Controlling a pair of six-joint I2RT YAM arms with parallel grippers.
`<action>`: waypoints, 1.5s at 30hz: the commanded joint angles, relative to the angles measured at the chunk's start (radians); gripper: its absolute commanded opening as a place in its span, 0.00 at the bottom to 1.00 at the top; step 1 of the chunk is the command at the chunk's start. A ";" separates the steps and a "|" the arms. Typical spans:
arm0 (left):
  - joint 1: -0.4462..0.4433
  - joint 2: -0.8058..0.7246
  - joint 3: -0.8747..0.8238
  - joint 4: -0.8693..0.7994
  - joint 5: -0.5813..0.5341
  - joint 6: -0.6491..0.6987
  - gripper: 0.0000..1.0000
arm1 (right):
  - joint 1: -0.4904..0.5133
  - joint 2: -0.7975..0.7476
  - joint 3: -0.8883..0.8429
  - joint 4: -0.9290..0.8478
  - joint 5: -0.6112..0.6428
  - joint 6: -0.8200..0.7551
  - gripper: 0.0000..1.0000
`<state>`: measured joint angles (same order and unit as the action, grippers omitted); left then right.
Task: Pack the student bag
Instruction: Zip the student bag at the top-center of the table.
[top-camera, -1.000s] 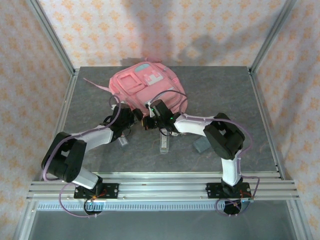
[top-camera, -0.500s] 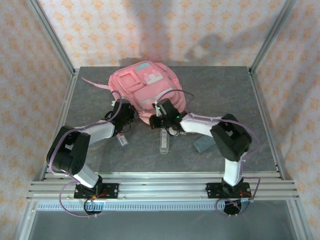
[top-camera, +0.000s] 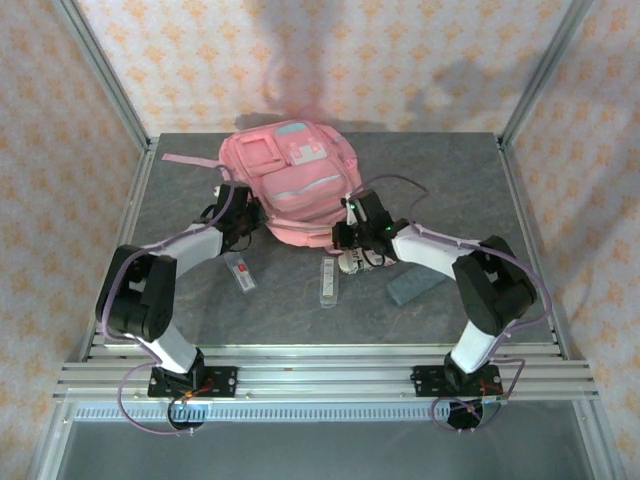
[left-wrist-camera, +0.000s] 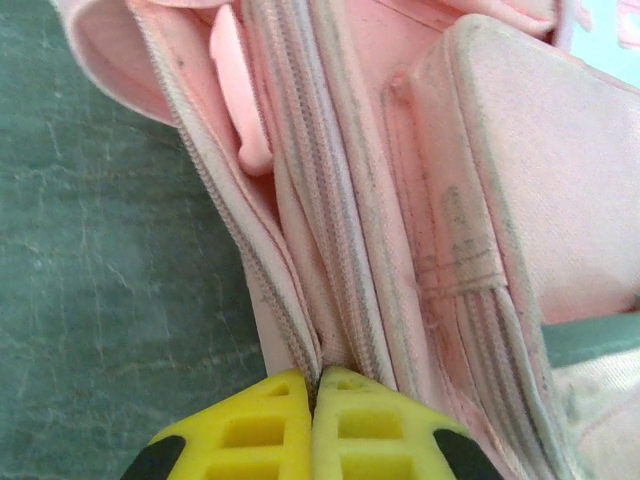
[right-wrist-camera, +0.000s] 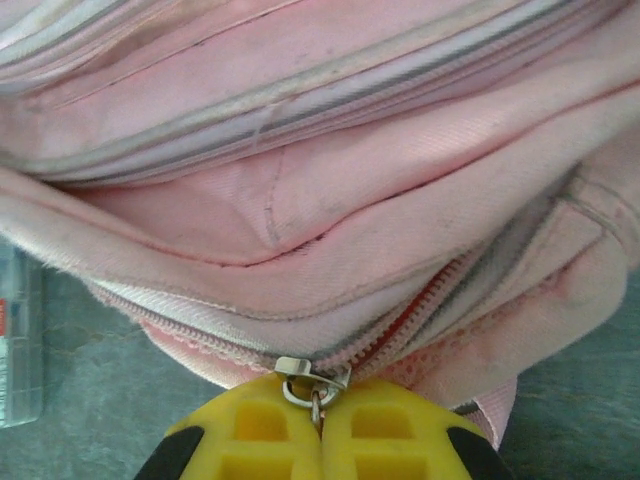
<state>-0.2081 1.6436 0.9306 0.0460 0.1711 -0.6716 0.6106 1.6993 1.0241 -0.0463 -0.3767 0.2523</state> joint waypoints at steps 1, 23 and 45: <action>0.025 0.047 0.133 -0.012 -0.065 0.055 0.00 | 0.073 0.030 0.068 -0.001 -0.028 0.034 0.00; -0.082 -0.309 -0.272 0.108 -0.006 -0.154 0.72 | 0.216 0.233 0.275 0.149 -0.157 0.150 0.00; -0.025 -0.183 -0.190 0.070 -0.082 -0.052 0.00 | -0.020 -0.014 -0.054 0.065 -0.061 0.077 0.00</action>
<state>-0.3054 1.4982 0.7193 0.1432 0.1814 -0.7906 0.6964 1.7756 1.0412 0.0696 -0.5034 0.3565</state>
